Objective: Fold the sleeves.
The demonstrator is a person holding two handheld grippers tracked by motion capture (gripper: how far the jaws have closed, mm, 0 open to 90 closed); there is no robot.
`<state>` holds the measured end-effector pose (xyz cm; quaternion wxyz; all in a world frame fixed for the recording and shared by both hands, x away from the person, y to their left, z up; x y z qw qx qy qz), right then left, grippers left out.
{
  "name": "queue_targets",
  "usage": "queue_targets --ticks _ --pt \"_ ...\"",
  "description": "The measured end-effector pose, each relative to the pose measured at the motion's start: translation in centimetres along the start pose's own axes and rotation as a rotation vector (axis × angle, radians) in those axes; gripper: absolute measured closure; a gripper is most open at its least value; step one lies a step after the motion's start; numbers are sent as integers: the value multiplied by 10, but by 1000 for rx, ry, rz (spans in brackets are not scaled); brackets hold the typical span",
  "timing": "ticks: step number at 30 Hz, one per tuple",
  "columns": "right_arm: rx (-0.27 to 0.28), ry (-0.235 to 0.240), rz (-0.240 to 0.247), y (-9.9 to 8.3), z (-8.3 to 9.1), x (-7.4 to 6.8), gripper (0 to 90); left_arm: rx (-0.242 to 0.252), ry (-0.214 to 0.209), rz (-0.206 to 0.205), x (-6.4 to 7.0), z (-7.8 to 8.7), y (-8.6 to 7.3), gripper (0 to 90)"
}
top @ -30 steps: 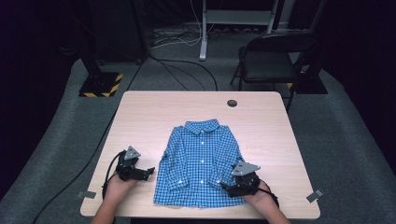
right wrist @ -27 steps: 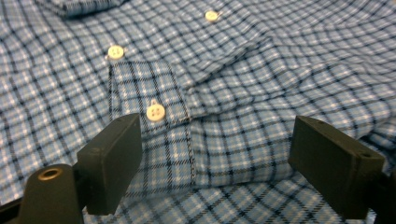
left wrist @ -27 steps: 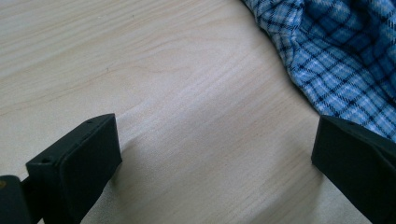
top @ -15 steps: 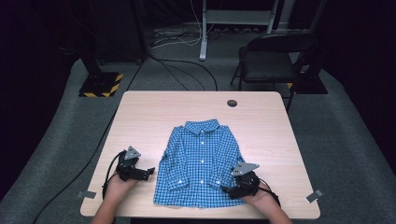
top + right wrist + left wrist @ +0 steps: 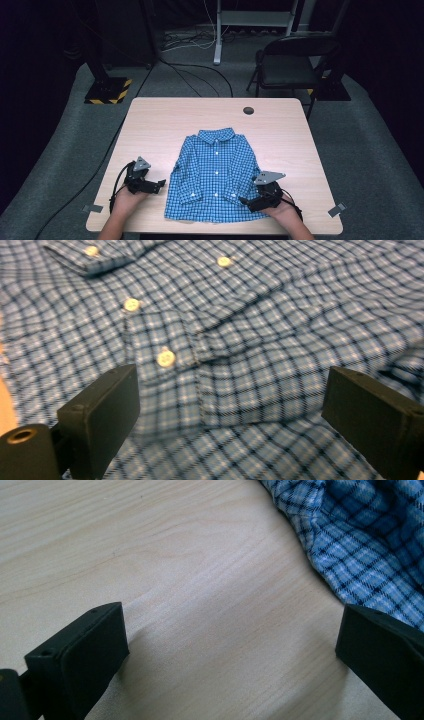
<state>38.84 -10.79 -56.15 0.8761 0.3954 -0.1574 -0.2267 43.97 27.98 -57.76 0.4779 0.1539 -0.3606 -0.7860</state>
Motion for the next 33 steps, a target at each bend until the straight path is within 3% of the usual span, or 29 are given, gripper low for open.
queue_targets --ticks 10,33 --pt "-62 -14 9 -9 -7 4 93 1 1 1 0 0 0 0" --pt "-59 8 12 -13 -5 5 93 0 -7 -2 0 -1 1 2"
Point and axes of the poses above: each handheld gripper's, and its own axes: z roughly backward along the jaws, y roughly out of its top, x roughly to its right, the point moved 6 cm from there along -z, roughly forward along the jaws, and after that the axes turned 9 degrees about z, right-handed, at the moved point
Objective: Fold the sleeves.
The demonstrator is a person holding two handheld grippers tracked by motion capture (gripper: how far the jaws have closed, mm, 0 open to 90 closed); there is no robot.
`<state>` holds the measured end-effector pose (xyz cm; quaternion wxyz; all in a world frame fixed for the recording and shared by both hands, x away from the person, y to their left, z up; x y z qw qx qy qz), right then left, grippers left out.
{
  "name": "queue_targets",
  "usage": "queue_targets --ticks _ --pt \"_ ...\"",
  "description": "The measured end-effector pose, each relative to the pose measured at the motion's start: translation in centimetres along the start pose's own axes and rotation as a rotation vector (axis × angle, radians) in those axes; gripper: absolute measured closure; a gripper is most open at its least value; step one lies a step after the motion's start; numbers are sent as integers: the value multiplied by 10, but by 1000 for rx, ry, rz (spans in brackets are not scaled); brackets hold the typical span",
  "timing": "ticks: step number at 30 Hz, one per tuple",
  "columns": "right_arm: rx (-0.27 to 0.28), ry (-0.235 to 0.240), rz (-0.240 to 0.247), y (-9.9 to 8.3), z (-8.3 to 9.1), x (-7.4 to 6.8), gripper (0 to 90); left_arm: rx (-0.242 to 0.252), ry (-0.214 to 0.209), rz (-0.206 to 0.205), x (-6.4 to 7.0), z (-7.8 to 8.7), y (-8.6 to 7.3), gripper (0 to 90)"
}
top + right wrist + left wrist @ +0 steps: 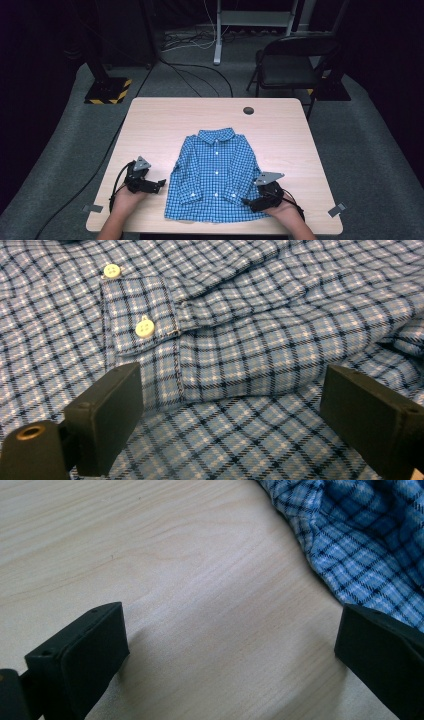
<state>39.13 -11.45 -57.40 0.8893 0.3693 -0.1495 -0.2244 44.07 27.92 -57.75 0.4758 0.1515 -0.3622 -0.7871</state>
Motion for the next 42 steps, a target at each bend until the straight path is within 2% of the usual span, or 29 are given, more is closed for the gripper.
queue_targets --ticks 8,16,21,28,42 --pt "-4 2 -2 1 0 -1 40 0 3 1 2 0 0 3" --pt "30 -42 -33 1 9 8 59 -2 1 -4 3 0 0 3" --pt "12 -35 -48 -3 9 11 72 -1 -2 -3 3 0 -1 2" --pt "-36 -42 -11 -6 6 9 85 -2 -5 -9 5 0 -1 3" --pt "-35 -32 6 -10 10 12 102 -2 -8 -9 6 0 -1 4"
Point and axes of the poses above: each handheld gripper's, and its own axes: z roughly backward along the jaws, y roughly out of its top, x roughly to its right, the point moved 6 cm from there along -z, roughly forward along the jaws, and after that the axes turned 9 degrees about z, right-handed, at the moved point
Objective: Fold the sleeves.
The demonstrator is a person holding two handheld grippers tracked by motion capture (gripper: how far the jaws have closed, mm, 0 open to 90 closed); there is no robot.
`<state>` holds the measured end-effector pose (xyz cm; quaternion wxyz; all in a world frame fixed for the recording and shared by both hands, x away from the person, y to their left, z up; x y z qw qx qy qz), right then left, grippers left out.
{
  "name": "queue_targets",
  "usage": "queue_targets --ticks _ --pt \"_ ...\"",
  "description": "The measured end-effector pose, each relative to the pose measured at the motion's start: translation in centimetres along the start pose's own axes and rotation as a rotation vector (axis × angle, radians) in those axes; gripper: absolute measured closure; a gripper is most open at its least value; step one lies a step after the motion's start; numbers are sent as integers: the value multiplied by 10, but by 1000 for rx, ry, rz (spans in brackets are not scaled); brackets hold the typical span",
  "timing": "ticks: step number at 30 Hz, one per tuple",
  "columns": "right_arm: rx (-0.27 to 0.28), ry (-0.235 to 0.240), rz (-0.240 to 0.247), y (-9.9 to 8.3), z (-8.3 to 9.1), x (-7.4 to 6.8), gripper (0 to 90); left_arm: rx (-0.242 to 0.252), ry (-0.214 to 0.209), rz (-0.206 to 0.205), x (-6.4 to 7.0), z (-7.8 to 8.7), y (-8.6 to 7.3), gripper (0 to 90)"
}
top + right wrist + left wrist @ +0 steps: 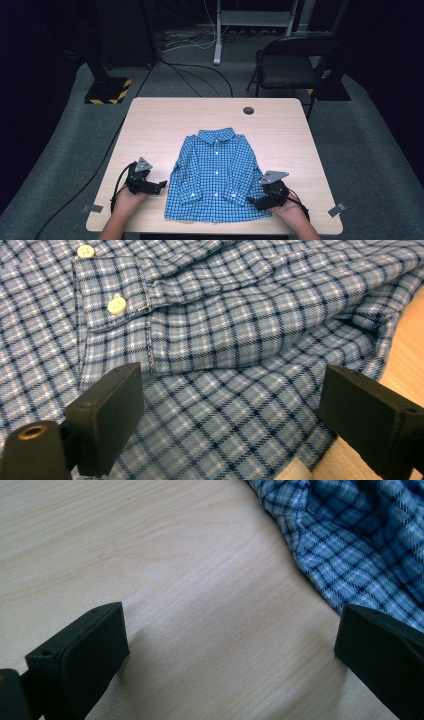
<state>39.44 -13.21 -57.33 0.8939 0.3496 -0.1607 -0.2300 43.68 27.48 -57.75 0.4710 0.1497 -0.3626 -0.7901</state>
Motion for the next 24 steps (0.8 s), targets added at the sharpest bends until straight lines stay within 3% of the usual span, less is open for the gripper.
queue_targets --ticks 7,15,24 --pt "-2 3 -8 0 1 0 107 -2 -4 6 1 1 1 20" --pt "83 -11 -48 6 12 4 109 -14 -32 1 7 1 2 48" --pt "85 -35 -80 0 14 11 108 8 -66 -25 21 5 9 56"
Point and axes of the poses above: each handheld gripper's, and its own axes: z roughly backward along the jaws, y roughly out of its top, x roughly to its right, the point moved 6 cm from there along -z, roughly forward along the jaws, and after that the axes turned 9 degrees about z, right-handed, at the moved point
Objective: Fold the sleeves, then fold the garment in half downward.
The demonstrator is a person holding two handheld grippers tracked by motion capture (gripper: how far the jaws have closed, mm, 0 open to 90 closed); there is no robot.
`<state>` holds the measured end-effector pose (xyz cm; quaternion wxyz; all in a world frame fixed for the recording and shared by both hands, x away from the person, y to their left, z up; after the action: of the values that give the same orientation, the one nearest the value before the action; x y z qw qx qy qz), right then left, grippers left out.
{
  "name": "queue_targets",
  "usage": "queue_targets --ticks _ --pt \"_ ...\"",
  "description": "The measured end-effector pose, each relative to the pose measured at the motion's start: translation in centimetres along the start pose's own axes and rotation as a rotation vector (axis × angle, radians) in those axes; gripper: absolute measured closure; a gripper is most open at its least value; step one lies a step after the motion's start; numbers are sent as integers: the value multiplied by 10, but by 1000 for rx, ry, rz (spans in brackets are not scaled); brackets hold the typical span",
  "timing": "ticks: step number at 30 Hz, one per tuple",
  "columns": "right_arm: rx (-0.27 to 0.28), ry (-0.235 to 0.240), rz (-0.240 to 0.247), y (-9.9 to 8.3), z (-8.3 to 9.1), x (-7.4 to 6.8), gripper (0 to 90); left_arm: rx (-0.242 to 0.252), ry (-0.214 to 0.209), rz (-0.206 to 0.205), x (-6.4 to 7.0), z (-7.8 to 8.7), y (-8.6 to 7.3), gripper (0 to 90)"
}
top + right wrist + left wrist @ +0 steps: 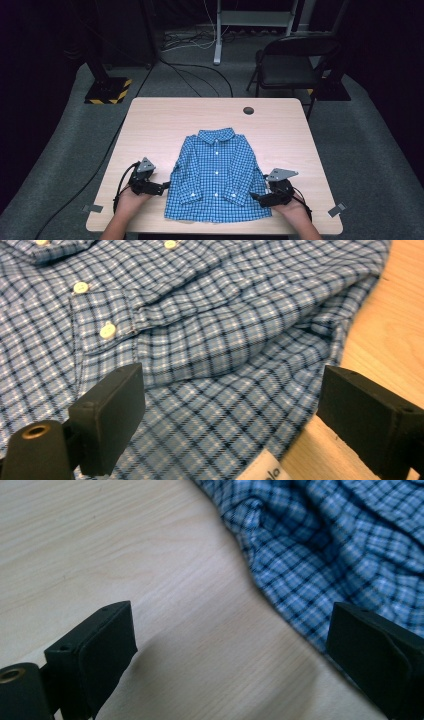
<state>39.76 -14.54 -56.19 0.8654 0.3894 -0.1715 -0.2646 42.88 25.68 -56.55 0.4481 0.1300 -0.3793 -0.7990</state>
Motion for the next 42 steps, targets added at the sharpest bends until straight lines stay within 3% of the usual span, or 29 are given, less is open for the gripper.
queue_targets --ticks 8,21,28,30,33,38,42 --pt "-12 -45 -35 -4 2 7 93 44 -69 -16 19 7 10 64" --pt "-2 -68 -75 -10 6 15 92 52 -126 -71 38 5 15 67" --pt "44 -47 -174 -15 10 25 92 69 -158 -68 43 6 17 71" --pt "53 -49 -183 -15 12 27 86 74 -168 -63 44 7 17 70" --pt "52 -51 -178 -14 14 27 71 81 -182 -58 45 8 19 70" --pt "-12 -53 -133 -17 10 24 48 72 -196 -77 48 9 20 70" --pt "-11 -59 -123 -13 12 25 40 64 -196 -88 50 8 21 81"
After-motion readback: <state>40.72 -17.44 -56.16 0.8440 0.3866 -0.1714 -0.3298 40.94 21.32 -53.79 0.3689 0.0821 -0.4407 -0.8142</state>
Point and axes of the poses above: each handheld gripper's, and its own axes: z roughly backward along the jaws, y roughly out of its top, x roughly to its right, the point moved 6 cm from there along -z, roughly forward along the jaws, and after that the axes turned 9 degrees about z, right-handed, at the moved point
